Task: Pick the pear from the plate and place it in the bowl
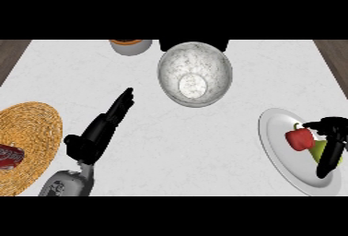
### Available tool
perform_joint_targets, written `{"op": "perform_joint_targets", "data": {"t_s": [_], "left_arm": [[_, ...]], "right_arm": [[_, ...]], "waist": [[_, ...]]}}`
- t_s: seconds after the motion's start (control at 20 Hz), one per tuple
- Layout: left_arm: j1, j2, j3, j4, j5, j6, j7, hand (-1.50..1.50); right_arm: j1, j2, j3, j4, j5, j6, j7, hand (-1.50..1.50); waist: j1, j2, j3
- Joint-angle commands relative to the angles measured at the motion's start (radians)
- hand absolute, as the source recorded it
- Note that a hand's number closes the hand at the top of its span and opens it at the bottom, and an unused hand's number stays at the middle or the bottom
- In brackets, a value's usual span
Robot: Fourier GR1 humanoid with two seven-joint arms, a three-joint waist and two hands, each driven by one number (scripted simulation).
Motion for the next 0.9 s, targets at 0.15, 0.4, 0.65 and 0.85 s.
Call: {"op": "perform_joint_targets", "data": {"t_s": [0.15, 0.4, 0.65, 0.85], "left_arm": [[0.028, -0.019, 0.0, -0.059, -0.036, 0.005, 0.019, 0.0], [0.075, 0.012, 0.028, -0.052, -0.018, -0.04, -0.025, 0.0], [0.032, 0.003, 0.039, -0.051, -0.012, -0.064, 0.012, 0.0], [0.007, -0.019, 0.012, -0.014, -0.025, -0.051, 0.025, 0.0]], "right_arm": [[-0.003, 0.052, -0.002, 0.043, 0.114, -0.094, -0.142, 1.5], [0.031, 0.049, 0.006, 0.095, 0.187, -0.171, -0.237, 1.5], [-0.047, 0.026, -0.034, 0.15, 0.214, -0.155, -0.266, 1.5], [-0.138, 0.274, 0.164, -0.173, 0.31, -0.277, -0.15, 1.5]], "waist": [[0.004, 0.009, 0.011], [0.007, 0.011, 0.011], [0.009, 0.01, 0.011], [0.04, 0.002, 0.007]]}}
